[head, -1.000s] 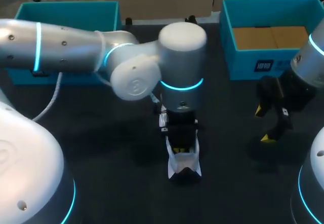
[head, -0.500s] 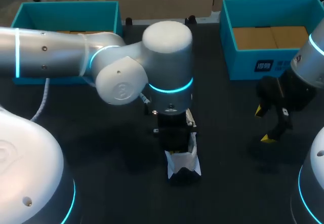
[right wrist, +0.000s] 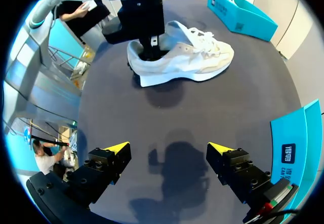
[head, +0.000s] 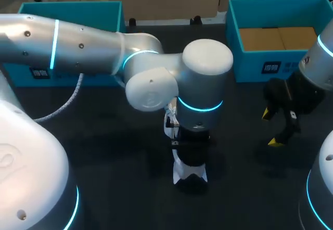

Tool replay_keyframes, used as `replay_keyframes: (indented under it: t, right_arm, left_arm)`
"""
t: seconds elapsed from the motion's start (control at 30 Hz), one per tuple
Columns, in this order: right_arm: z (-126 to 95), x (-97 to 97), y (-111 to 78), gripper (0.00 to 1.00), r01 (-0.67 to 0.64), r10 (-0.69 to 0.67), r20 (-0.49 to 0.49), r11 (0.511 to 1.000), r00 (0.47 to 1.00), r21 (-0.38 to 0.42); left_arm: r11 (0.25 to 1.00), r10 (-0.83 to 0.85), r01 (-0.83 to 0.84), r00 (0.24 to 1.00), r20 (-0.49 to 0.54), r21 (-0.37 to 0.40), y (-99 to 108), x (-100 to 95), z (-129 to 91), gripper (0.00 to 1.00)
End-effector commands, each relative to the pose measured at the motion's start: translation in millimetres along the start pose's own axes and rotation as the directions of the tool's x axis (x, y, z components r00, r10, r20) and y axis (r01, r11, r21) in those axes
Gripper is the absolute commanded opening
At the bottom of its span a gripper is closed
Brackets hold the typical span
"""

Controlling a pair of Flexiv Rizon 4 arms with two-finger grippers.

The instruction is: Take the shoe out of the shoebox, open the shoe tongue, remove and reinsert the insole, then place the shoe into the shoebox

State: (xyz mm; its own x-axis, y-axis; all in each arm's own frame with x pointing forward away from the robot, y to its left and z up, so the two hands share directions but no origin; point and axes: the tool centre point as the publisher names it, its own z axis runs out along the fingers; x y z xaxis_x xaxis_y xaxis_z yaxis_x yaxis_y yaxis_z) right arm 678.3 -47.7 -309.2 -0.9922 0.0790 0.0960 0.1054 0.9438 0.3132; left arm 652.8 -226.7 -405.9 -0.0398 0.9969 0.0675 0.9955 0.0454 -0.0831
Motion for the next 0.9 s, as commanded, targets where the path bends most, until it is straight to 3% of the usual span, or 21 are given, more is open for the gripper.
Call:
replay_keyframes:
  t: [0.03, 0.37, 0.9]
  right_arm:
    - [1, 0.9, -0.2, 1.00, 0.001, -0.001, 0.002, 1.000, 1.000, 0.000]
    - [1, 0.9, -0.2, 1.00, 0.001, -0.001, 0.002, 1.000, 1.000, 0.000]
    - [1, 0.9, -0.2, 1.00, 0.001, -0.001, 0.002, 1.000, 1.000, 0.000]
  left_arm:
    - [0.999, -0.033, 0.032, 0.992, 0.121, 0.011, 2, -3.0, 13, 0.00]
    - [0.989, -0.129, 0.141, 0.971, 0.202, -0.046, 11, -9.1, 0, 0.00]
    - [0.984, -0.119, 0.151, 0.953, 0.279, -0.098, 13, -5.0, -48, 0.00]
